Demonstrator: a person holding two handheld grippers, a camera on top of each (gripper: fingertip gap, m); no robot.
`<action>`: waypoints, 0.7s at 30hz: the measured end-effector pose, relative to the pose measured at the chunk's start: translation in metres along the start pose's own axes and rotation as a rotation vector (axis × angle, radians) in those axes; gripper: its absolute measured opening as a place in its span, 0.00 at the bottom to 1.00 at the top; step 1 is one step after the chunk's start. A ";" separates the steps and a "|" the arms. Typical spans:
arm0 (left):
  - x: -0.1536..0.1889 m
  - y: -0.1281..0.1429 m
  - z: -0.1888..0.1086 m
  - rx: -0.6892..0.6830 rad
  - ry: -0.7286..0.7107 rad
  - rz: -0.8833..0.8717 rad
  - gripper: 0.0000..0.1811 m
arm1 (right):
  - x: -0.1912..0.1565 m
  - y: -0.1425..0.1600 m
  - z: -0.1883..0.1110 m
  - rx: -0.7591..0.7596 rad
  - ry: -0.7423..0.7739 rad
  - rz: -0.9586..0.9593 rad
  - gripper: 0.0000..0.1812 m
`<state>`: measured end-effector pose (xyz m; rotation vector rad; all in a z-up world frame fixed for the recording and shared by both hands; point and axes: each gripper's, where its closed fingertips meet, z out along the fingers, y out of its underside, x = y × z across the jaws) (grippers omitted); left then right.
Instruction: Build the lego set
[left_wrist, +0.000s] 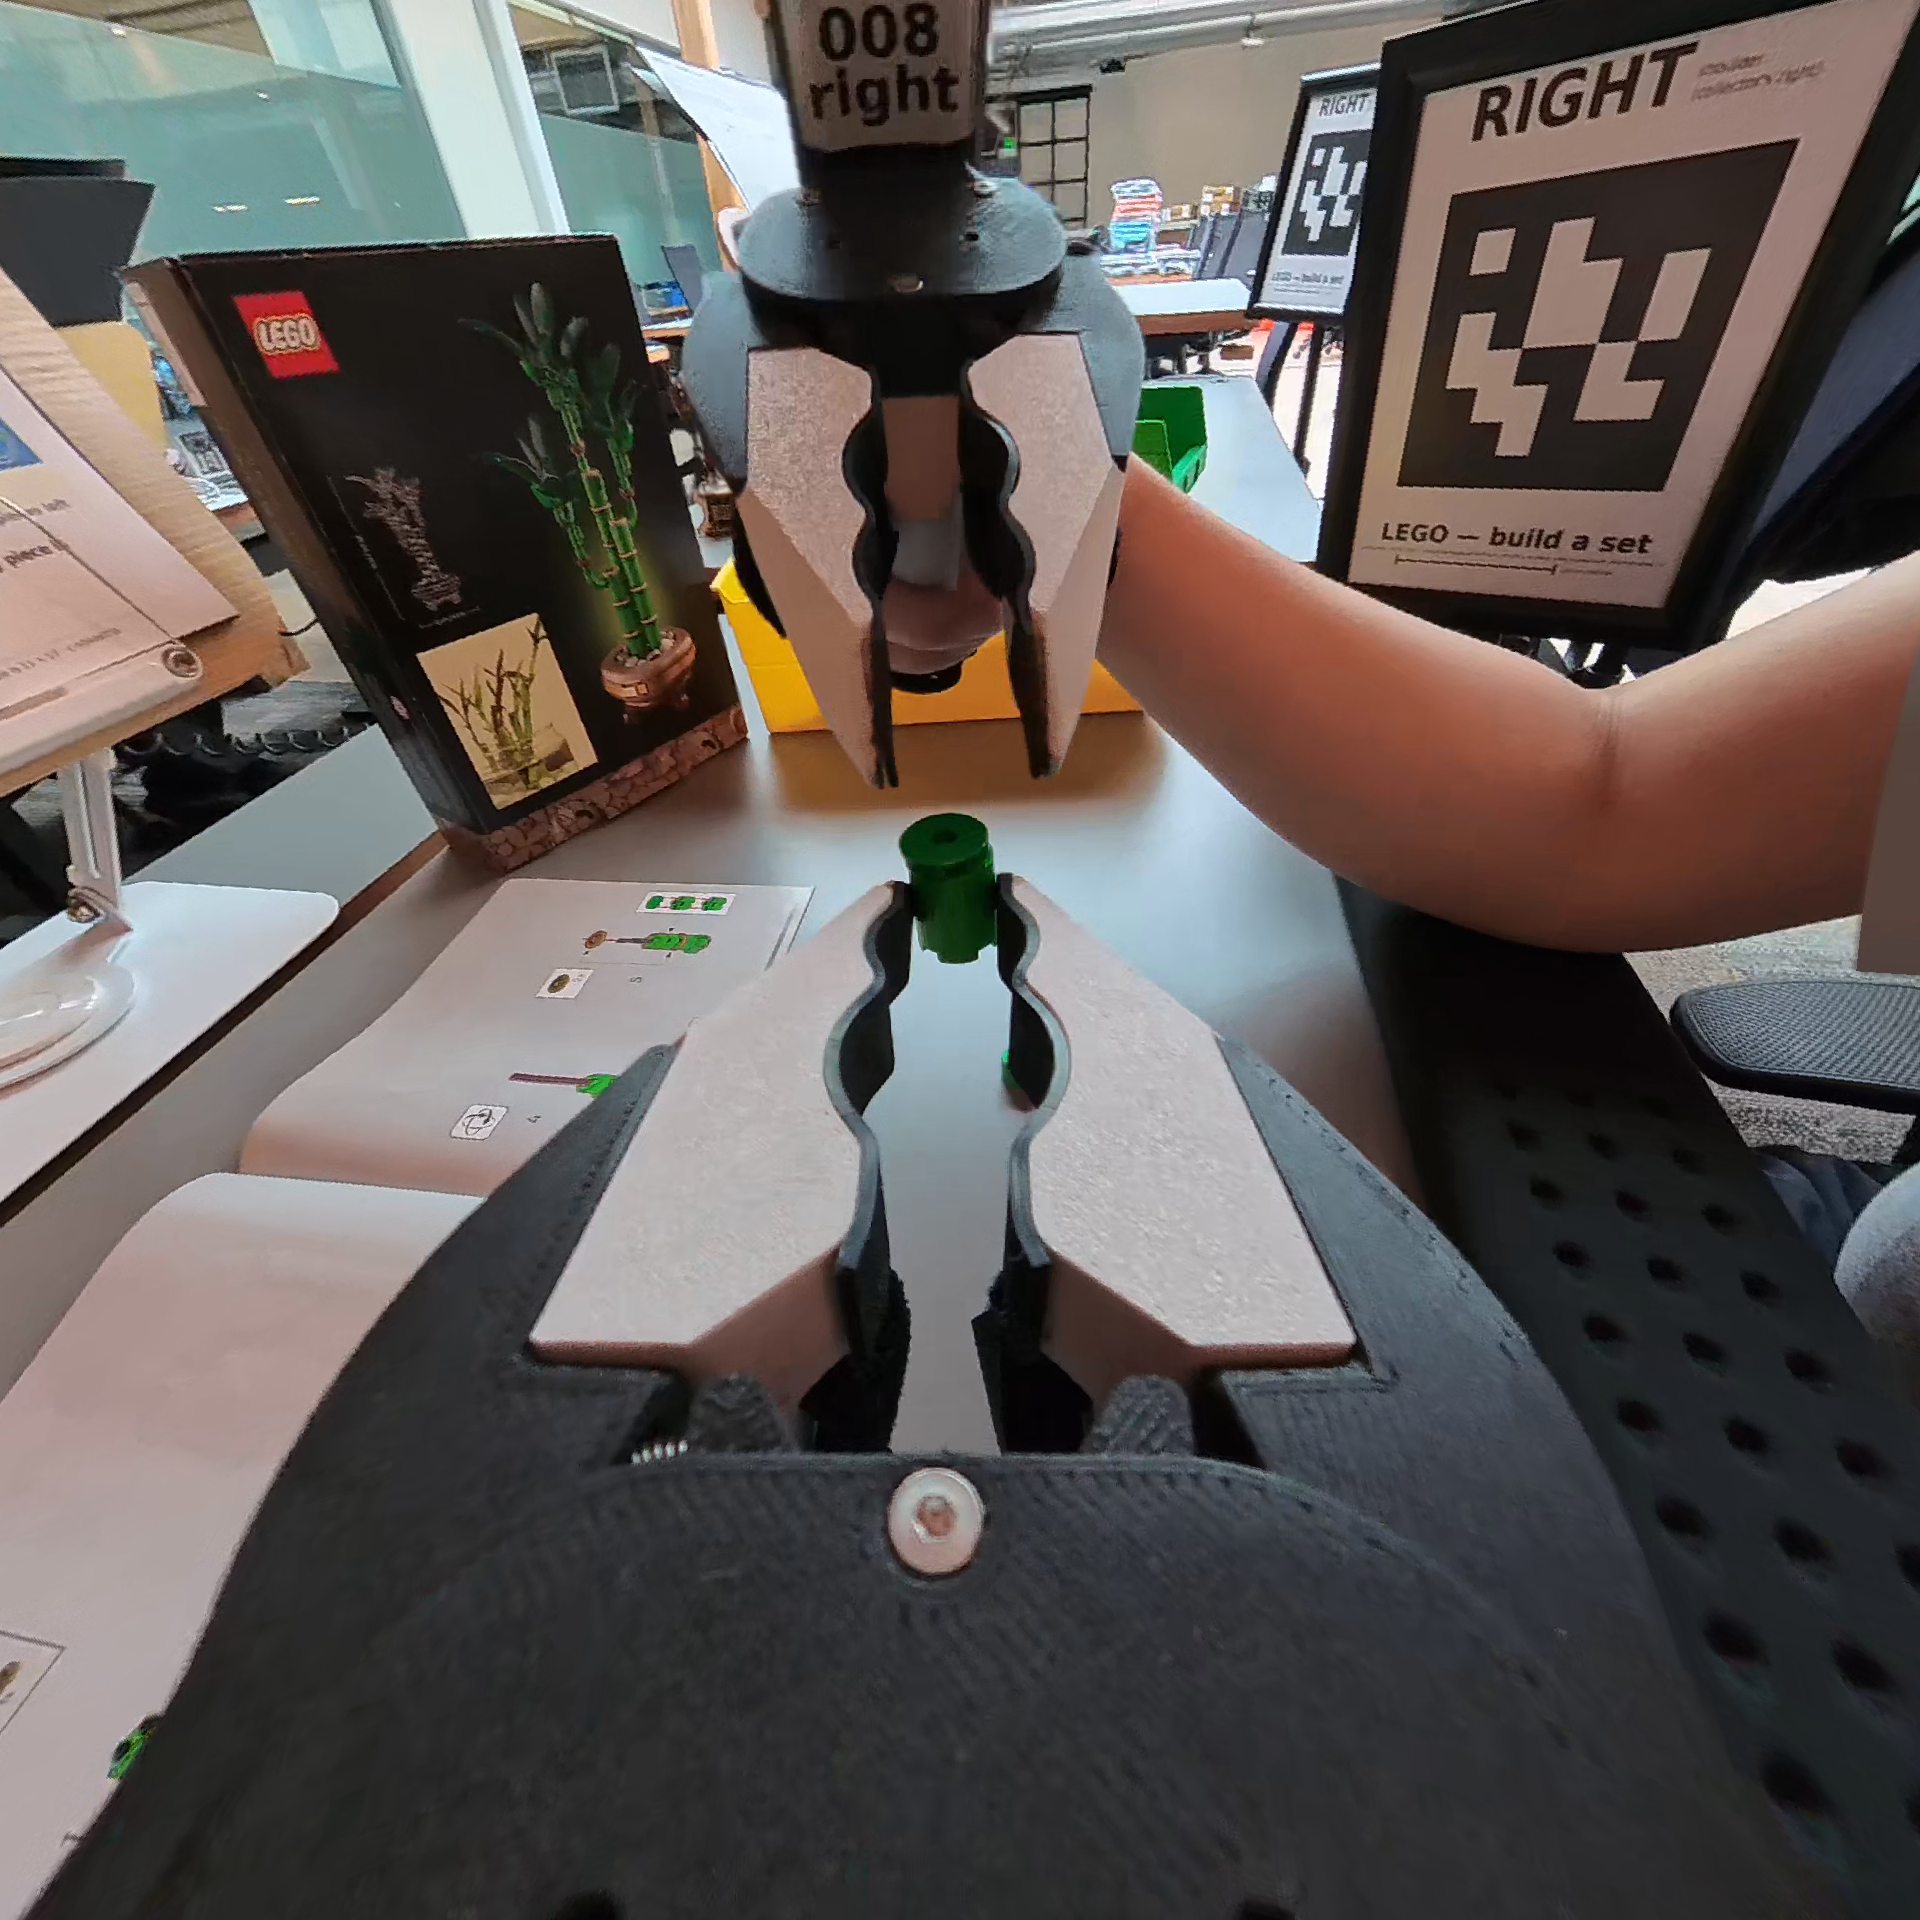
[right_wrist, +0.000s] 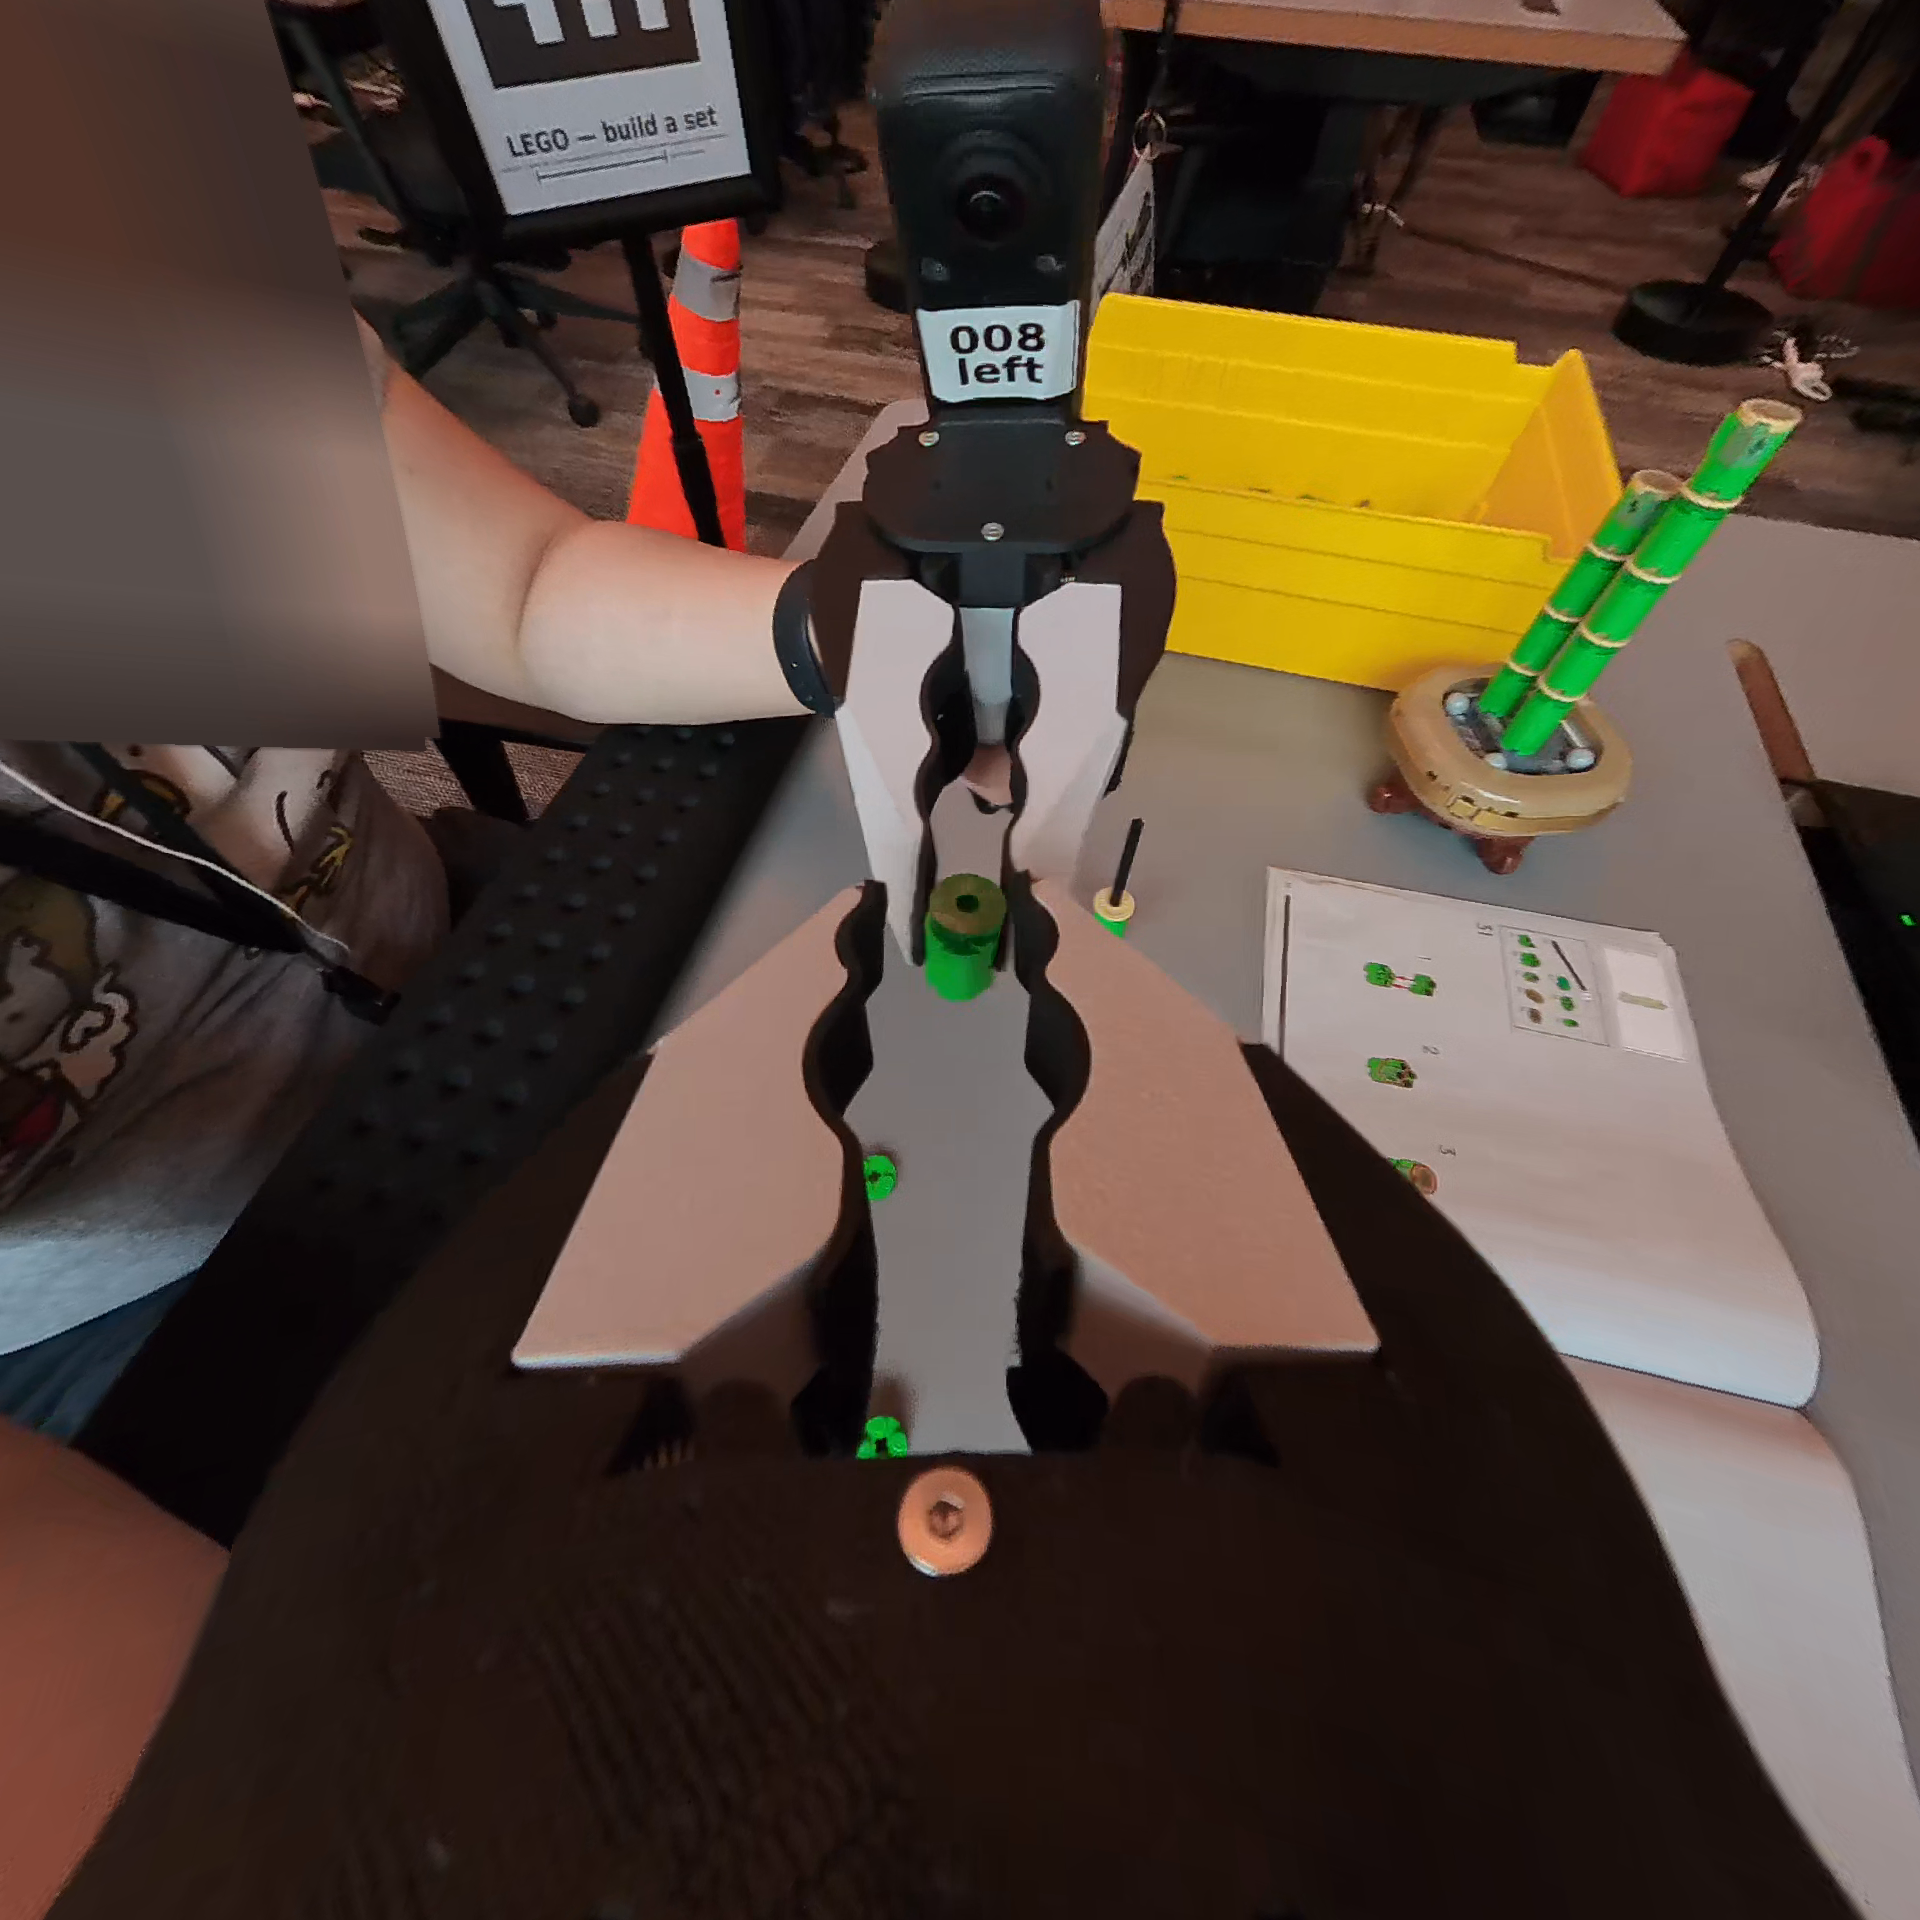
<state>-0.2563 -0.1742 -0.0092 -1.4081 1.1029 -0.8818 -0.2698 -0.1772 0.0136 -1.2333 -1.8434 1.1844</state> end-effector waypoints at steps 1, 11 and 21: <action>0.001 0.000 0.001 -0.002 0.006 0.002 0.08 | 0.001 0.001 0.000 -0.002 0.003 0.005 0.14; 0.001 0.002 0.003 -0.012 0.001 0.005 0.08 | 0.006 0.011 0.007 -0.057 0.005 0.053 0.12; -0.017 -0.001 -0.003 0.009 -0.105 0.000 0.08 | 0.027 0.006 0.007 -0.045 0.112 0.088 0.08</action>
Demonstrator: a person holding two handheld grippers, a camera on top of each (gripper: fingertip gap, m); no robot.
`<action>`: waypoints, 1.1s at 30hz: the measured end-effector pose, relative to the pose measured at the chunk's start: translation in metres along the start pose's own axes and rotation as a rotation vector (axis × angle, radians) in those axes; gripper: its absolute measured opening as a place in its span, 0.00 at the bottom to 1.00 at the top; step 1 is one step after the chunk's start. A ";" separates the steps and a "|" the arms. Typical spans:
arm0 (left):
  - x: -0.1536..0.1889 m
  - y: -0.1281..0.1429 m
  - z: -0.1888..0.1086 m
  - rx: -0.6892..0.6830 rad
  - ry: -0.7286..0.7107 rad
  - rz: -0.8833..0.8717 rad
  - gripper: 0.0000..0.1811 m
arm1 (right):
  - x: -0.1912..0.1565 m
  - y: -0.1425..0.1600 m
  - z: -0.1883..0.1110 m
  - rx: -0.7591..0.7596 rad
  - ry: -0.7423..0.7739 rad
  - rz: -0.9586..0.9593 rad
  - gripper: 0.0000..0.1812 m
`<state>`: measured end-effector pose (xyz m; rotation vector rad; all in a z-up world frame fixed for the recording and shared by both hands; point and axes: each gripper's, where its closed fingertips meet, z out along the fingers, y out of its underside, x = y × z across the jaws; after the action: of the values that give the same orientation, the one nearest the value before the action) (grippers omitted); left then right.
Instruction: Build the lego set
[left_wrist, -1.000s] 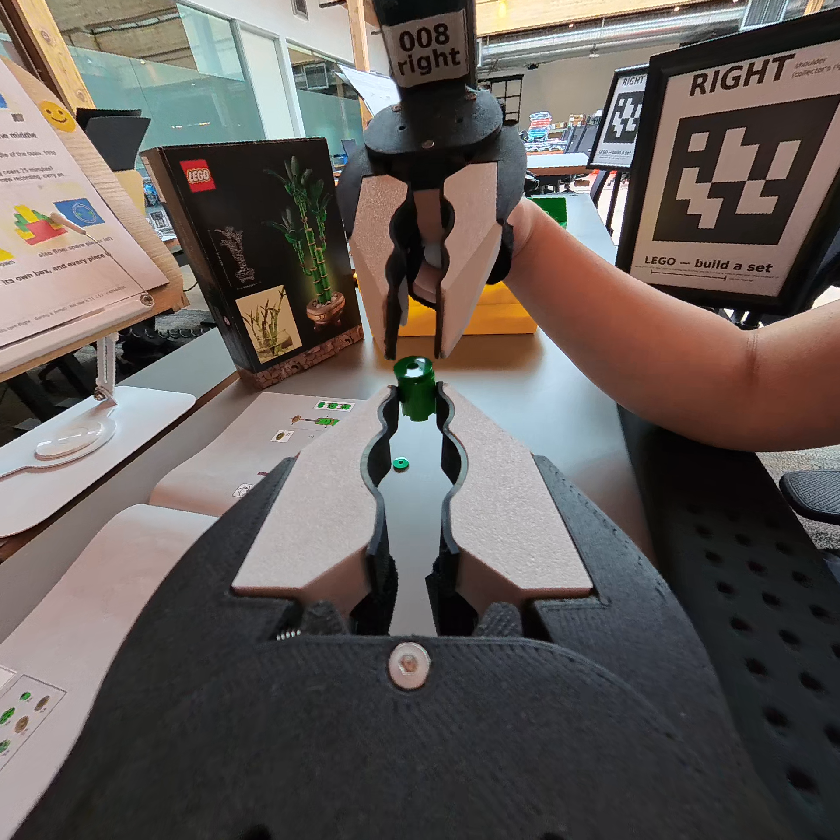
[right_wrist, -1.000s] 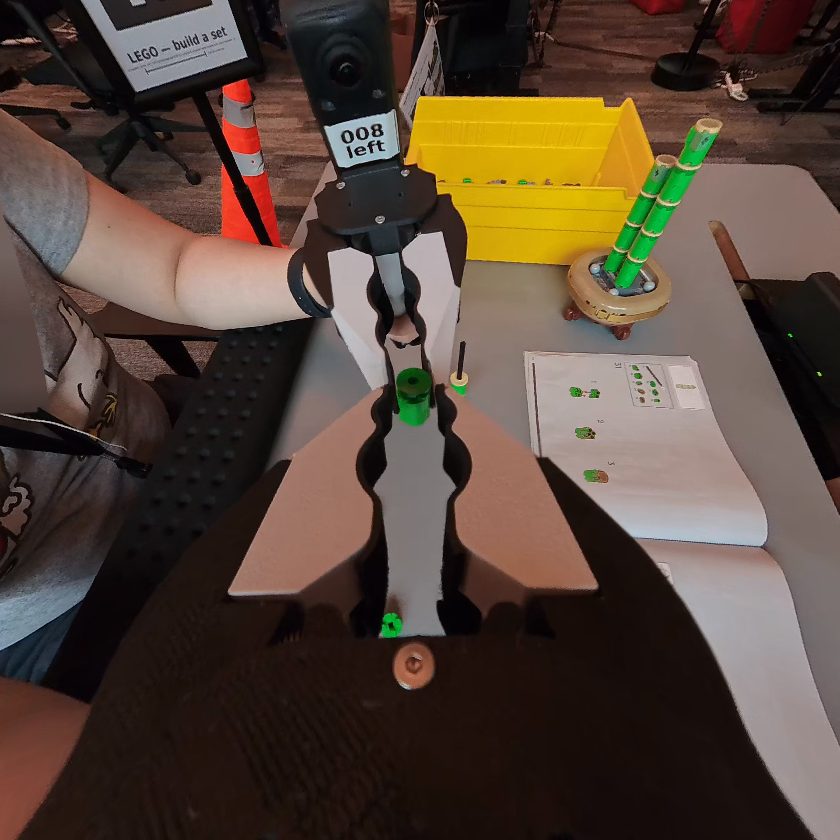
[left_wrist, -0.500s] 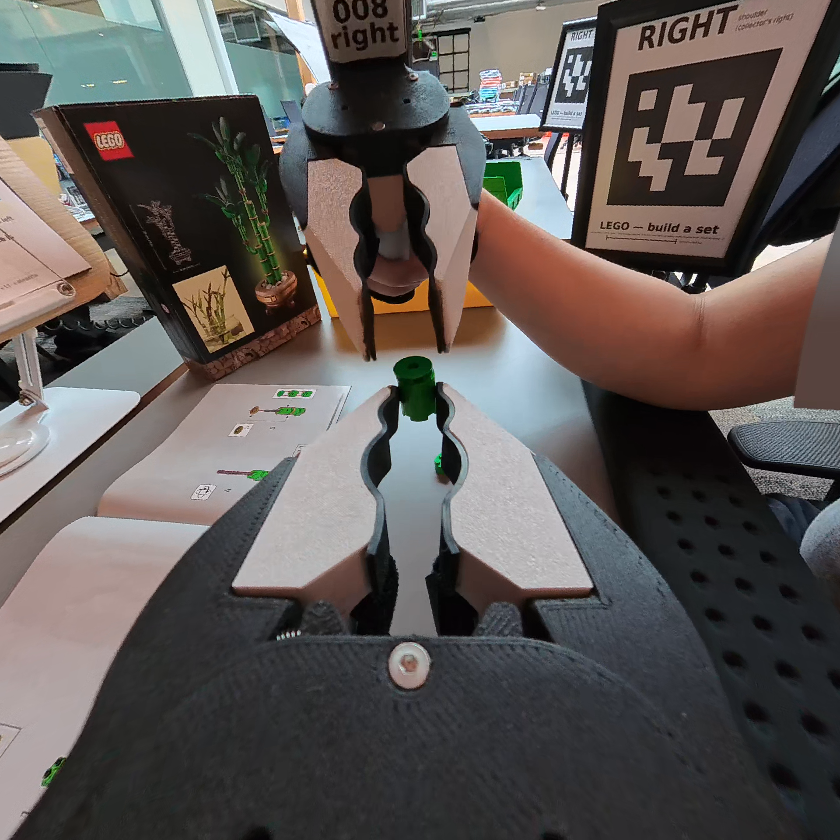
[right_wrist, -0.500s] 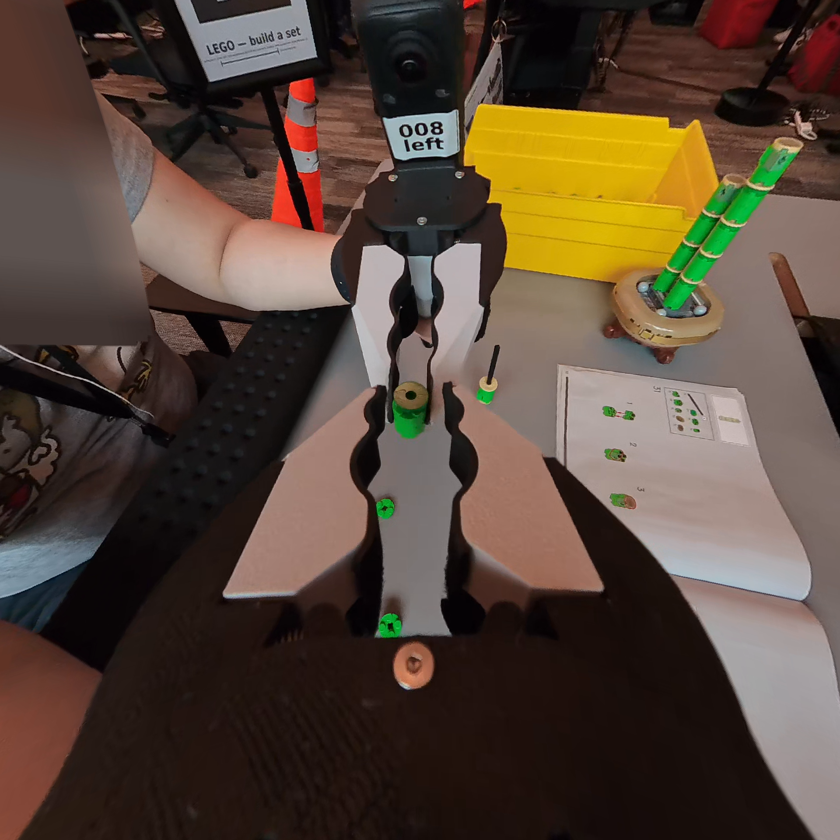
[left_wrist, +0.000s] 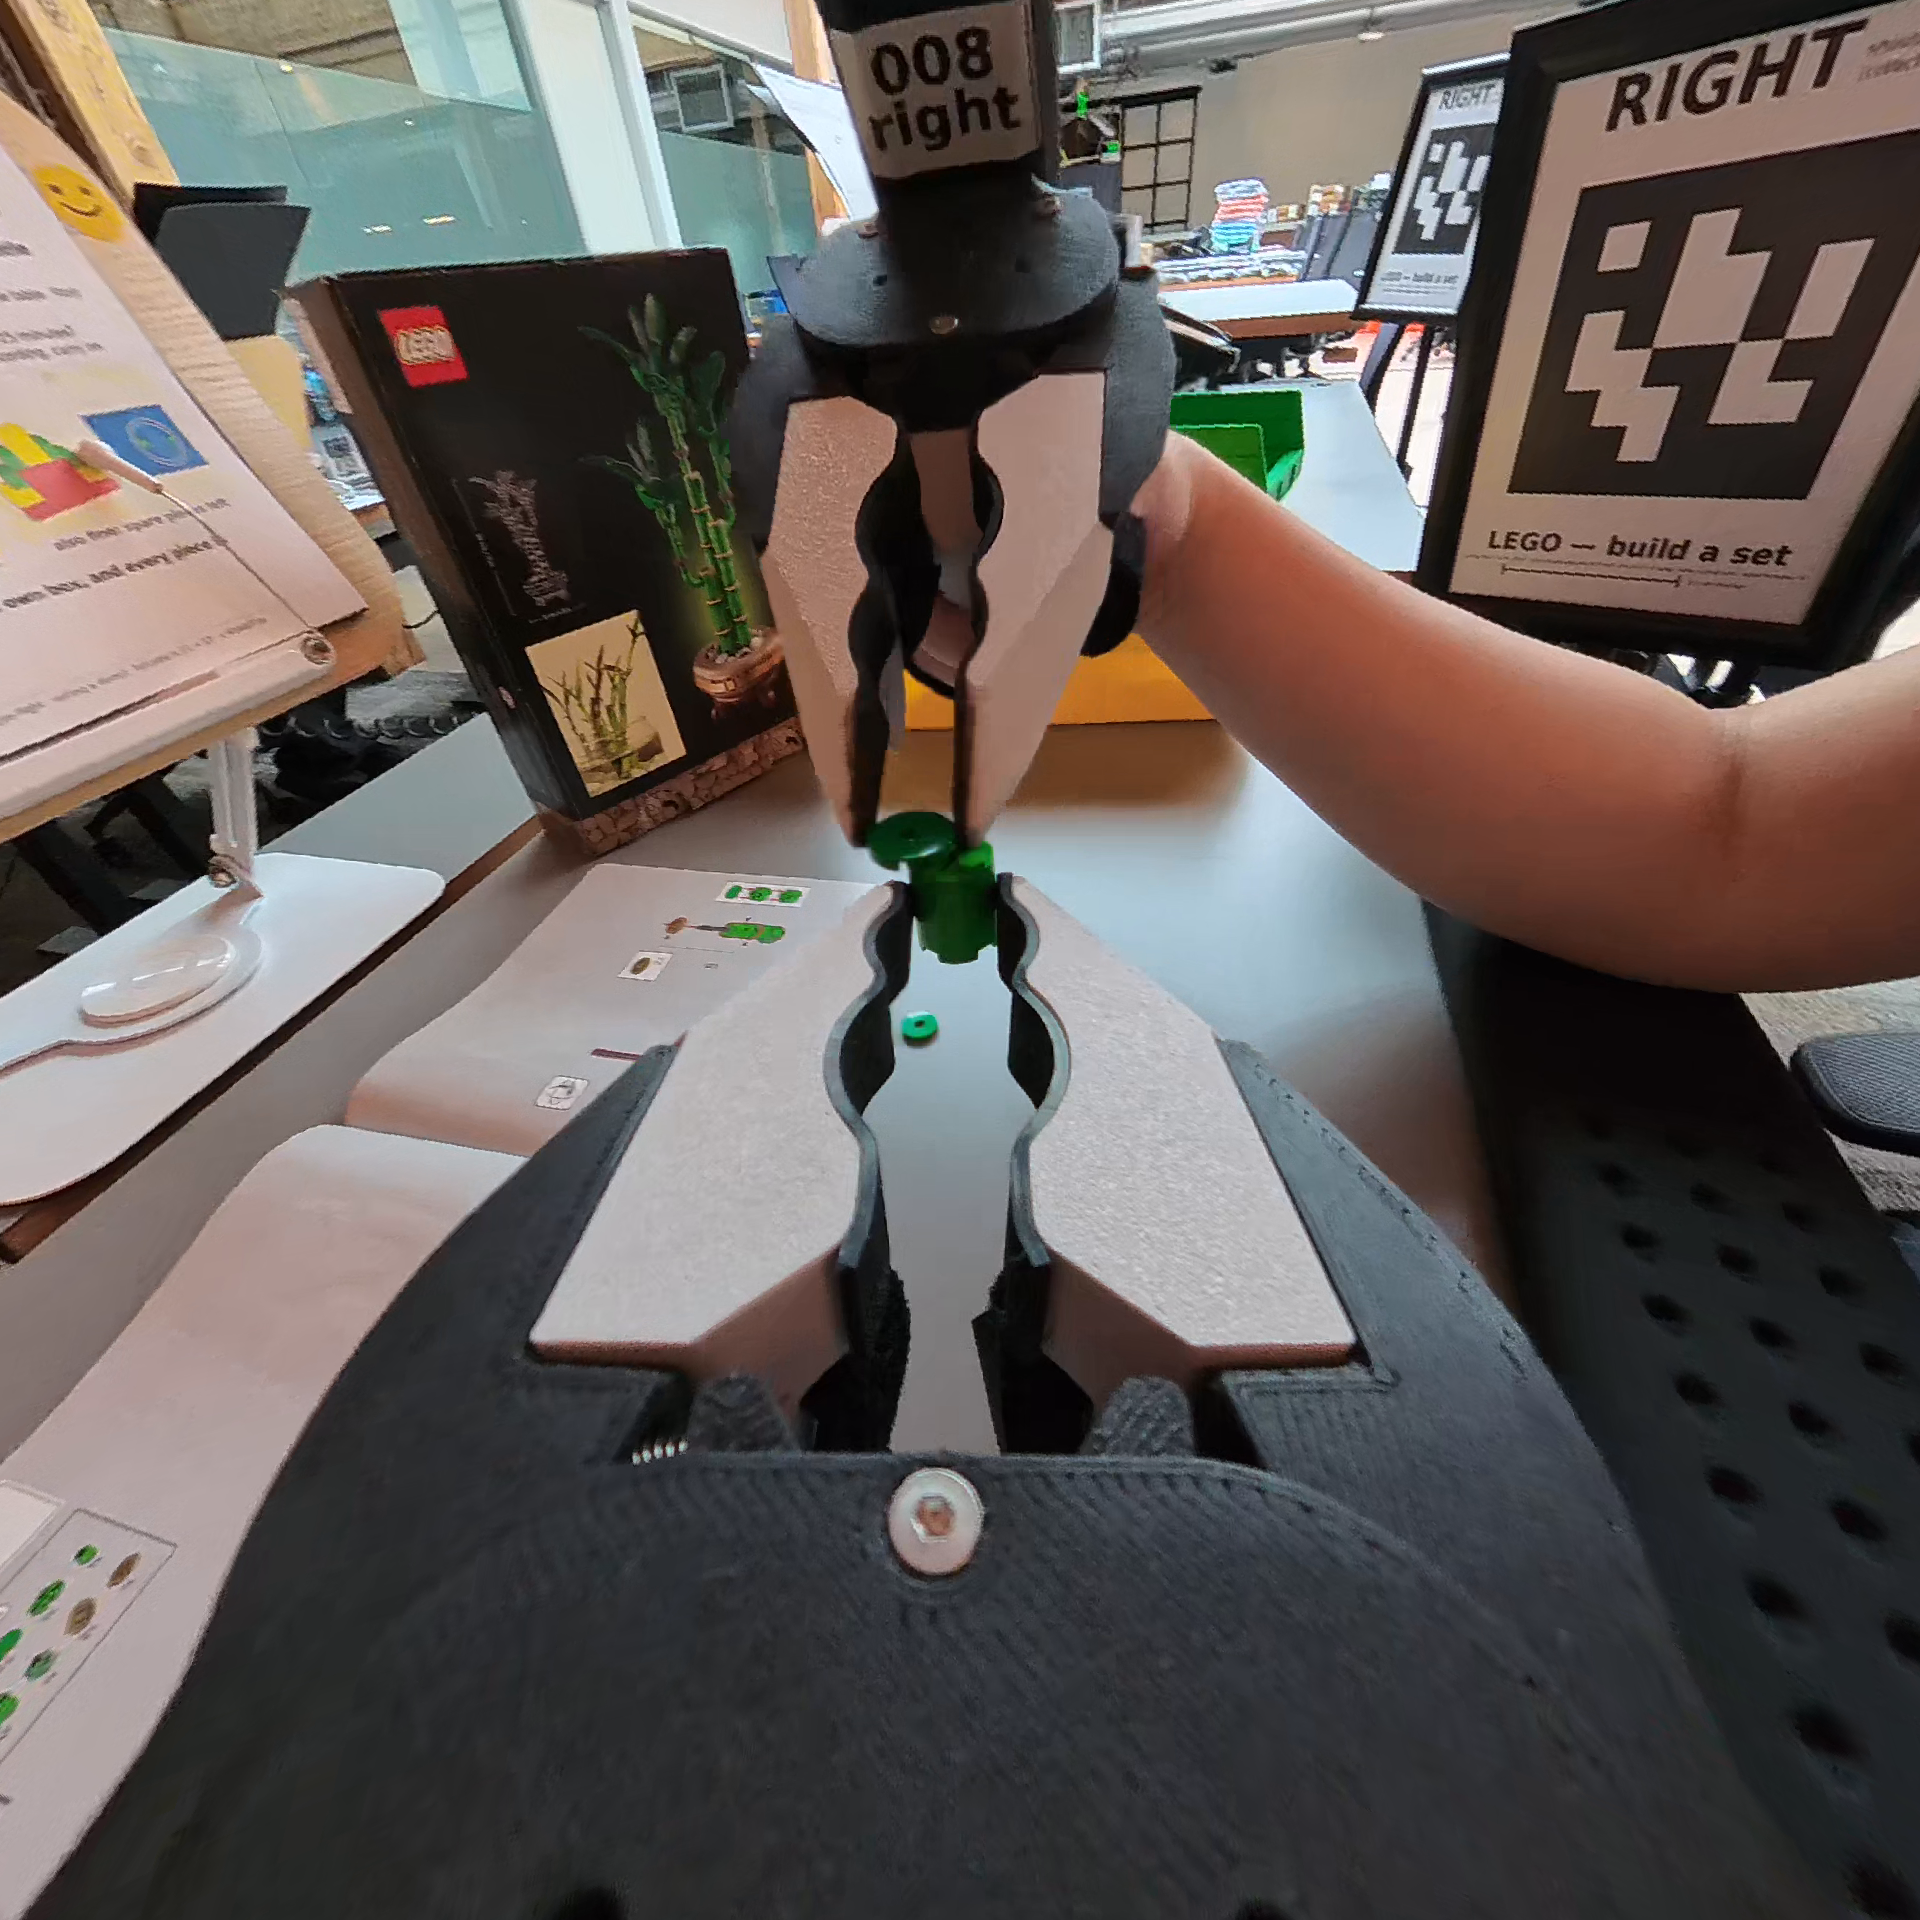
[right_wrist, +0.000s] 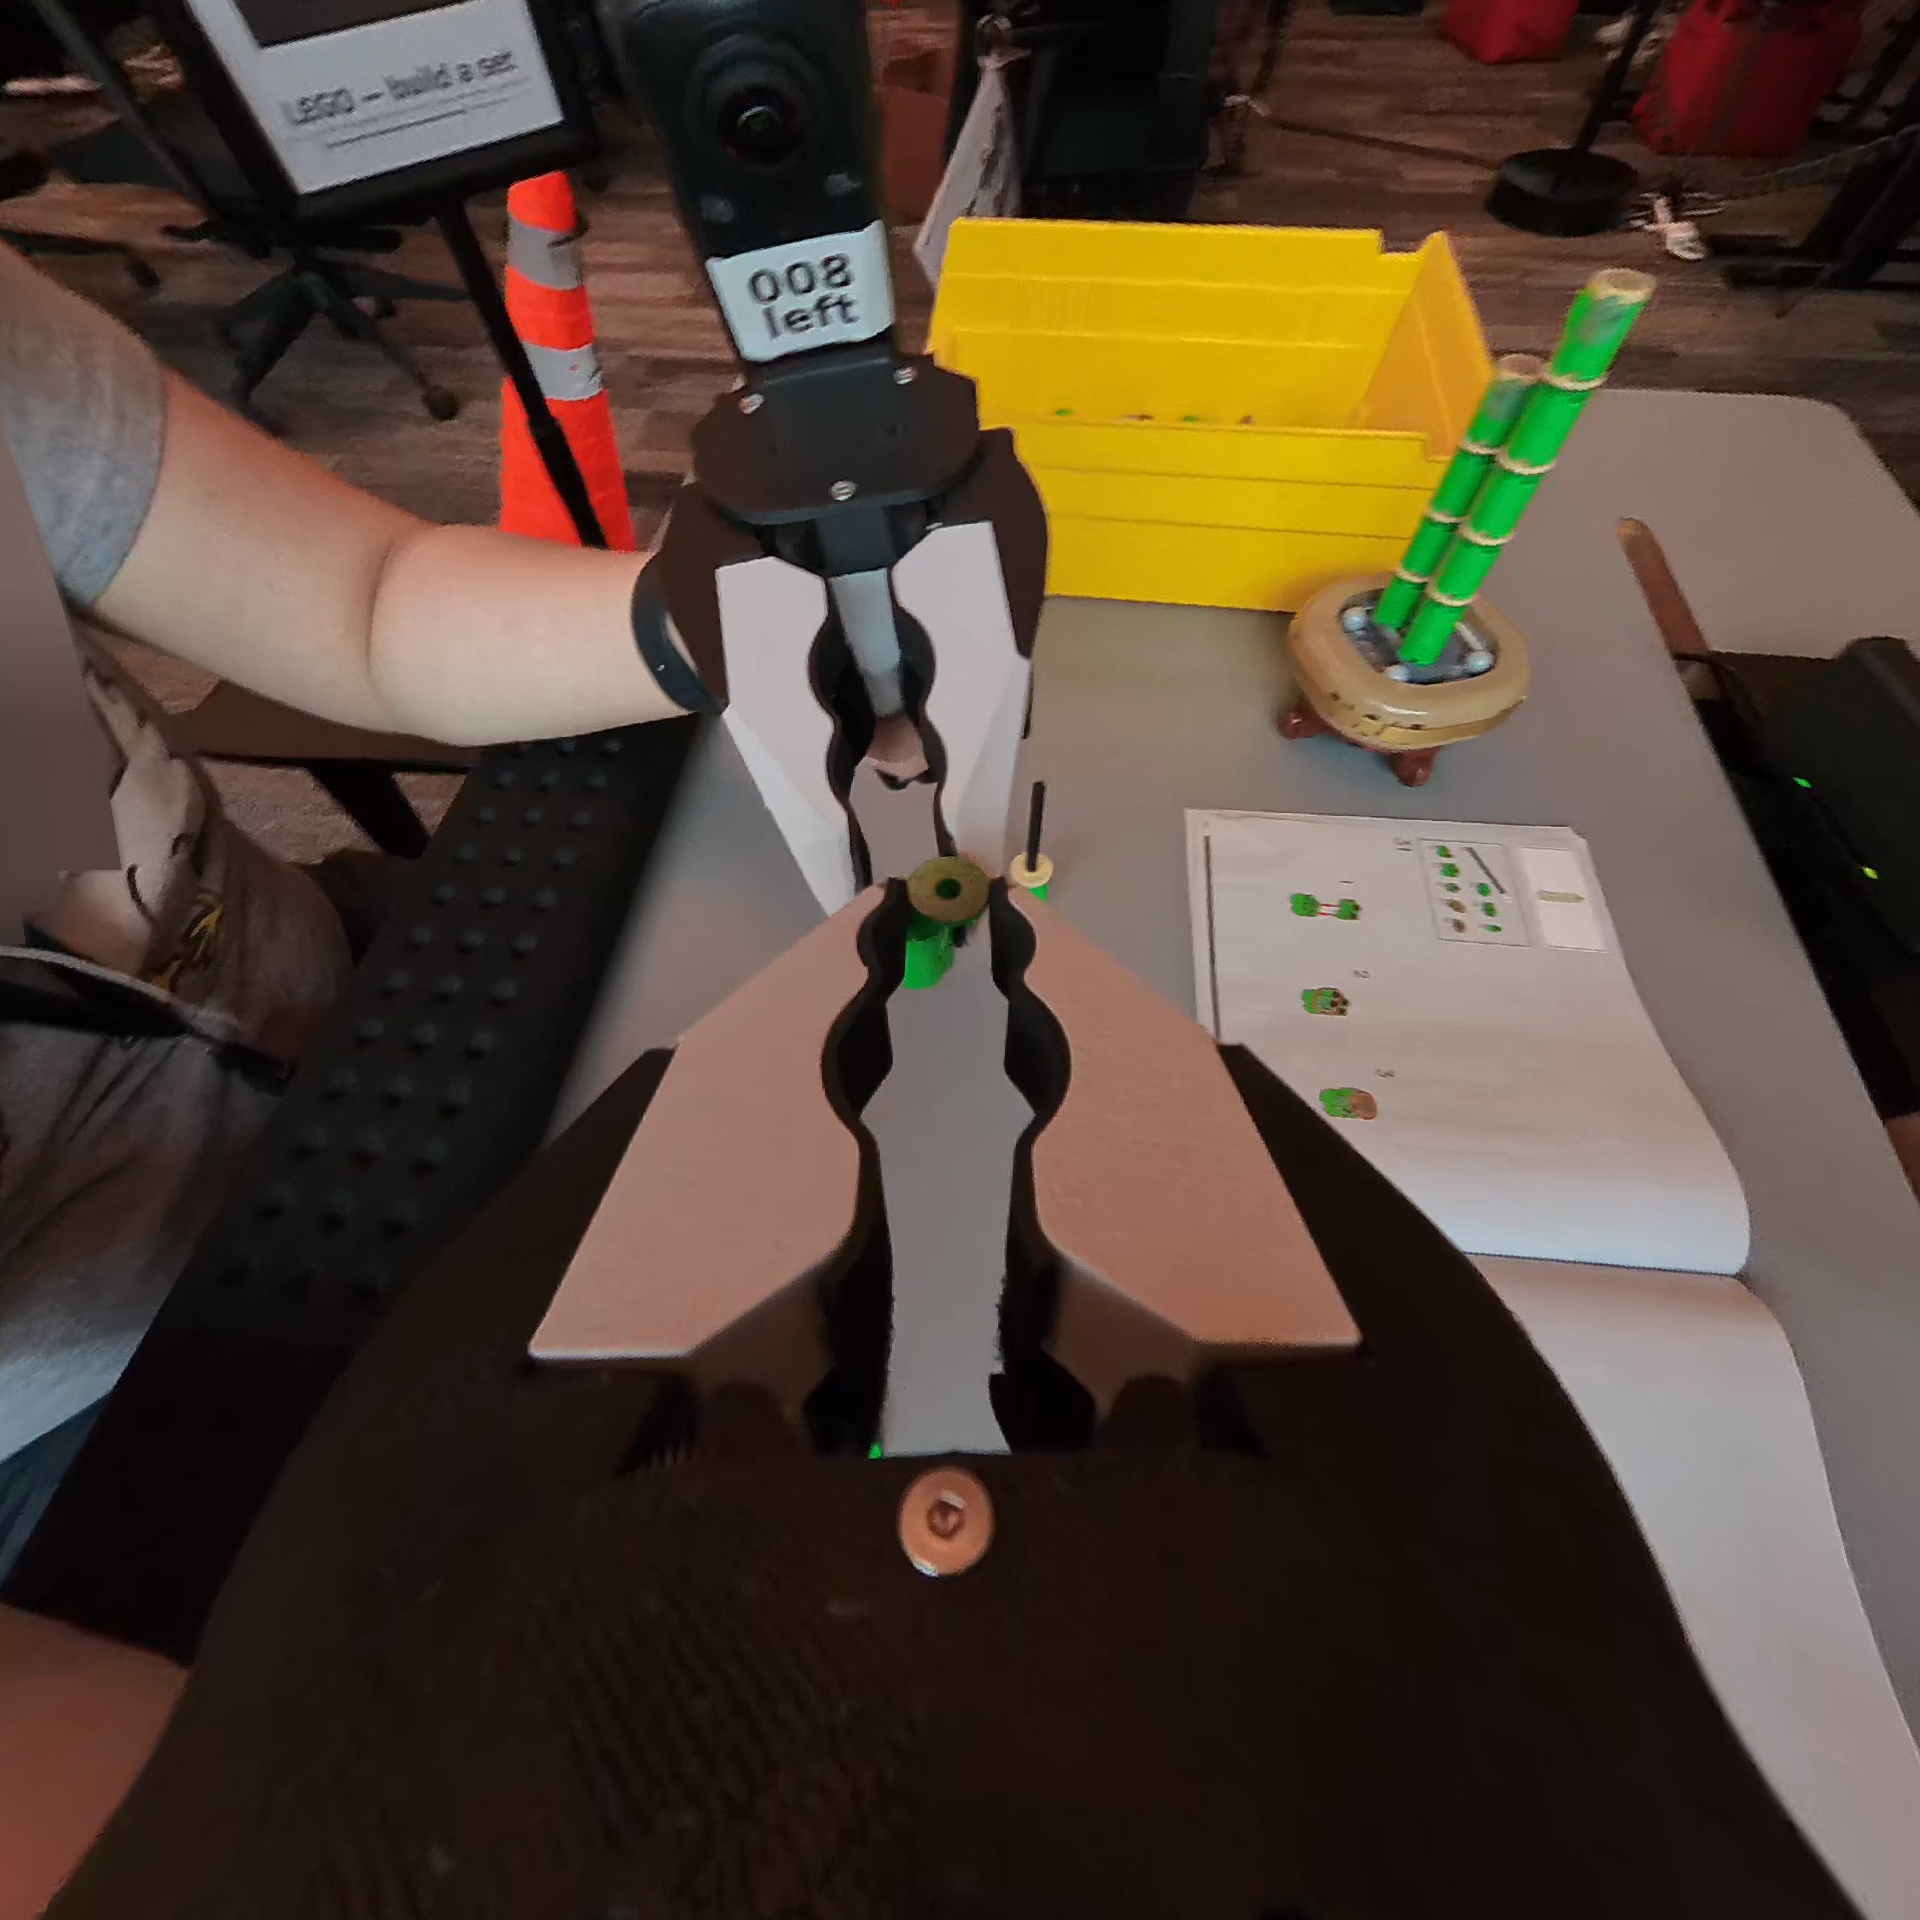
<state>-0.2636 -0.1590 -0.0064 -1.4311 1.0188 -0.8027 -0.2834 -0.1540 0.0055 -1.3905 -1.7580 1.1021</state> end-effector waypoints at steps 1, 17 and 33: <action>-0.003 -0.001 -0.001 0.007 -0.018 -0.001 0.08 | 0.002 -0.003 -0.001 0.015 0.009 0.015 0.08; -0.044 -0.001 -0.017 -0.018 -0.312 0.074 0.08 | 0.032 -0.016 0.015 -0.024 0.208 0.107 0.08; -0.051 0.001 -0.020 -0.021 -0.335 0.043 0.08 | 0.037 -0.015 0.020 -0.035 0.236 0.120 0.10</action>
<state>-0.3016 -0.1204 -0.0010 -1.4965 0.7991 -0.5003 -0.3166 -0.1240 0.0088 -1.5952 -1.5493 0.9287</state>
